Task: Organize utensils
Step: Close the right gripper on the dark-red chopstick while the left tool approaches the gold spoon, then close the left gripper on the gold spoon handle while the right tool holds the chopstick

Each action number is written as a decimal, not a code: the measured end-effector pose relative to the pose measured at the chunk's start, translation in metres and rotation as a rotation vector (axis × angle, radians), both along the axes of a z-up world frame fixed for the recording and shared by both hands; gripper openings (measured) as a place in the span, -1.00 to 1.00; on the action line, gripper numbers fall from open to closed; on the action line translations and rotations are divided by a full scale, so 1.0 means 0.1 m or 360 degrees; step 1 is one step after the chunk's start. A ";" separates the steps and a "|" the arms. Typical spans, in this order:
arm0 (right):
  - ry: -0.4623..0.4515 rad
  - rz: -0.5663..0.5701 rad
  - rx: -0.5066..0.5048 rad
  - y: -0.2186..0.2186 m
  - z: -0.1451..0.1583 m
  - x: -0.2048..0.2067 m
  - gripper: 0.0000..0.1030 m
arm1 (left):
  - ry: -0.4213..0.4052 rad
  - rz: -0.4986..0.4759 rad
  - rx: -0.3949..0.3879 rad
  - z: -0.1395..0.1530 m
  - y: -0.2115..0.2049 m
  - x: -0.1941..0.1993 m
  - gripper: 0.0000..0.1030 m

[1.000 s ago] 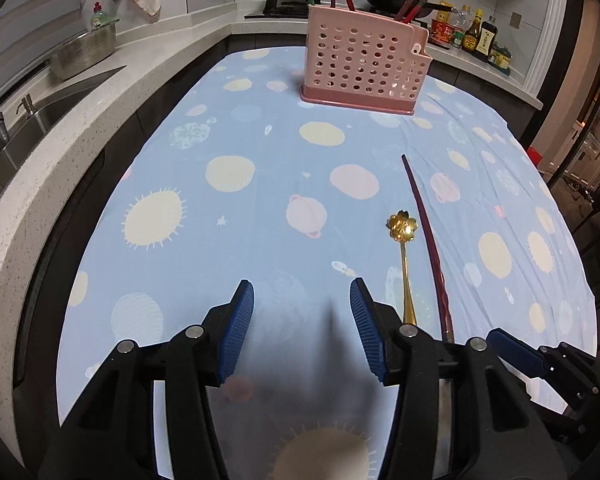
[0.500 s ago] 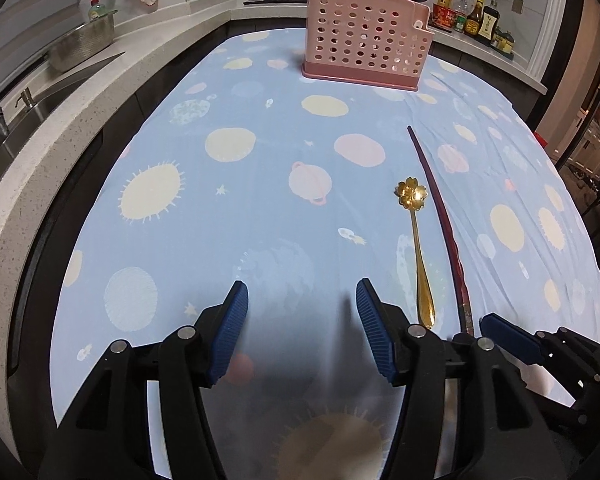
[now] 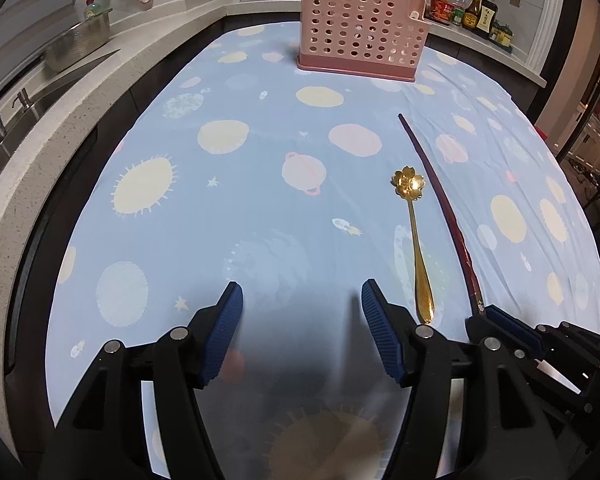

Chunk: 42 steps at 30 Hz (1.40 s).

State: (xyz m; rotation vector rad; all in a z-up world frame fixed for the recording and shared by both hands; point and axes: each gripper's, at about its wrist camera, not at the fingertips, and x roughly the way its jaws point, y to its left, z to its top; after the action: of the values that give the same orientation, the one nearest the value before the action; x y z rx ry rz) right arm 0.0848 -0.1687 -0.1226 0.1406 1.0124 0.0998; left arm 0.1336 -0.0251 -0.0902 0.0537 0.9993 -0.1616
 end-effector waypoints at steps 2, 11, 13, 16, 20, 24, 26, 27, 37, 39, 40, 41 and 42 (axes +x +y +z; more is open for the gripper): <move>-0.0002 -0.0009 -0.0003 -0.02 0.00 -0.01 -0.86 | 0.0002 -0.0006 0.0000 -0.01 -0.01 0.00 0.22; -0.0008 -0.0140 0.0025 -0.29 0.02 -0.08 -0.87 | 0.0030 -0.0076 -0.0029 -0.04 -0.17 -0.04 0.27; -0.0004 -0.0170 0.0040 -0.35 0.01 -0.10 -0.87 | 0.0038 -0.0100 -0.0036 -0.05 -0.23 -0.06 0.28; 0.0002 -0.0205 0.0071 -0.42 0.00 -0.12 -0.86 | 0.0051 -0.0149 -0.0052 -0.05 -0.33 -0.07 0.27; 0.0000 -0.0217 0.0077 -0.43 0.00 -0.14 -0.86 | 0.0073 -0.0191 -0.0074 -0.09 -0.43 -0.07 0.27; 0.0001 -0.0219 0.0084 -0.44 -0.01 -0.14 -0.86 | 0.0080 -0.0185 -0.0089 -0.11 -0.43 -0.05 0.19; 0.0002 -0.0220 0.0088 -0.44 -0.01 -0.14 -0.86 | 0.0078 -0.0186 -0.0103 -0.11 -0.43 -0.04 0.07; 0.0002 -0.0220 0.0089 -0.44 -0.01 -0.14 -0.86 | 0.0076 -0.0185 -0.0109 -0.11 -0.43 -0.04 0.04; 0.0002 -0.0221 0.0094 -0.45 -0.01 -0.14 -0.86 | 0.0080 -0.0235 -0.0150 -0.11 -0.46 -0.06 -0.79; -0.0001 -0.0221 0.0094 -0.45 -0.01 -0.14 -0.86 | 0.0086 -0.0230 -0.0167 -0.11 -0.44 -0.05 -0.79; -0.0003 -0.0222 0.0094 -0.45 0.00 -0.15 -0.86 | 0.0088 -0.0226 -0.0173 -0.10 -0.43 -0.05 -0.79; -0.0005 -0.0222 0.0095 -0.46 0.00 -0.15 -0.86 | 0.0089 -0.0221 -0.0185 -0.09 -0.42 -0.05 -0.79; -0.0007 -0.0222 0.0096 -0.46 0.00 -0.15 -0.86 | 0.0086 -0.0213 -0.0193 -0.07 -0.40 -0.06 -0.79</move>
State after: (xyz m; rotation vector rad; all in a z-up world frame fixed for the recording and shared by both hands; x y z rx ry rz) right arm 0.0695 -0.2145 -0.1221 0.2651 0.9928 0.0034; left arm 0.1279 -0.0656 -0.0971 0.0056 1.0381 -0.3476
